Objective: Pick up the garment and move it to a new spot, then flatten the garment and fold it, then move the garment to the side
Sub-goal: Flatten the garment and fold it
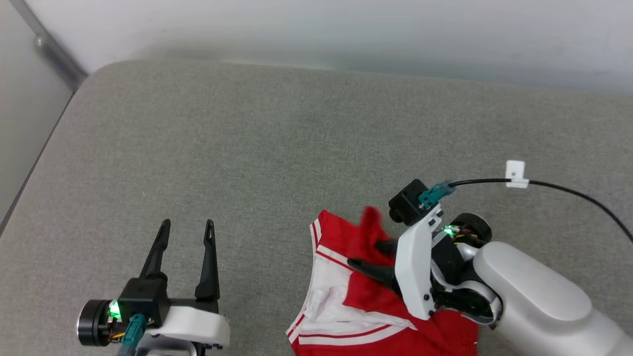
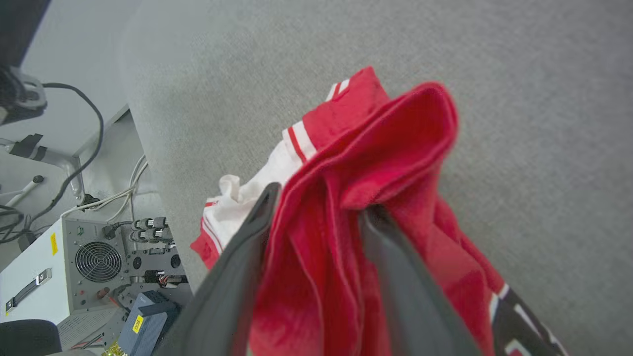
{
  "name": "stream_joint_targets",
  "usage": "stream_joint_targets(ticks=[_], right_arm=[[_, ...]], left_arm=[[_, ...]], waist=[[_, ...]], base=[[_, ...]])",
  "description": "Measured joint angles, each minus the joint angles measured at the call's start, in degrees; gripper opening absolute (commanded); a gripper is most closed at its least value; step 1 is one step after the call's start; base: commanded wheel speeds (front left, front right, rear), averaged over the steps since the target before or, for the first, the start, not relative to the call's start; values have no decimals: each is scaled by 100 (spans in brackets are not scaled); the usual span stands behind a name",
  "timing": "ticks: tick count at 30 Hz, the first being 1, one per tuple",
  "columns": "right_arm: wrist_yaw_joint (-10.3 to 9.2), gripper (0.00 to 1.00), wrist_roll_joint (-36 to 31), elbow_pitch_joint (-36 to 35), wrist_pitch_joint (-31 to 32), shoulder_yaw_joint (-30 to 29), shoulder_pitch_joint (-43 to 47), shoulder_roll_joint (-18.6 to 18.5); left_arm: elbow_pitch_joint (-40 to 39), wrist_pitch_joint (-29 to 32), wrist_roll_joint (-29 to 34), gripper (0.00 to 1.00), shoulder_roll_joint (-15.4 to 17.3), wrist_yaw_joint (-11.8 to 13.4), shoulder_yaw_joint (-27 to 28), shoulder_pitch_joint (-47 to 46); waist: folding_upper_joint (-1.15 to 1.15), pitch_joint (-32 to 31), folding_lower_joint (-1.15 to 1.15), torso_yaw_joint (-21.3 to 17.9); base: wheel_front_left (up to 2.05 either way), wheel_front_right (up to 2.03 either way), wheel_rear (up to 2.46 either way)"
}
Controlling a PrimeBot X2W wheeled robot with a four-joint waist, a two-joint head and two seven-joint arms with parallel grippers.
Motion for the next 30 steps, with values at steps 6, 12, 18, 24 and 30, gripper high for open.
stream_joint_targets(ticks=[6, 12, 18, 24, 30], right_arm=[[0, 100, -188, -430, -1261, -514, 3, -497], [0, 100, -1184, -381, -2677, -1735, 338, -595], [0, 100, -2455, -414, -3662, -3027, 1177, -366], [0, 100, -3308, -705, -4091, -4234, 2216, 154], [0, 100, -3817, -1115, -4200, -4958, 3165, 747]], left_arm=[[-3, 0, 9, 100, -8, -14, 107, 206], [-36, -1, 57, 100, -13, -29, 163, 422], [-60, -1, 67, 100, -14, -29, 225, 595], [-103, -1, 107, 100, -18, -32, 241, 756], [-170, -1, 133, 100, -16, -38, 266, 854]], waist=[[0, -308, 0, -142], [0, -570, 0, -365], [0, -795, -1, -547], [0, -953, -1, -688], [0, -1046, -1, -757]], base=[[0, 0, 0], [0, 0, 0], [0, 0, 0], [0, 0, 0], [0, 0, 0]])
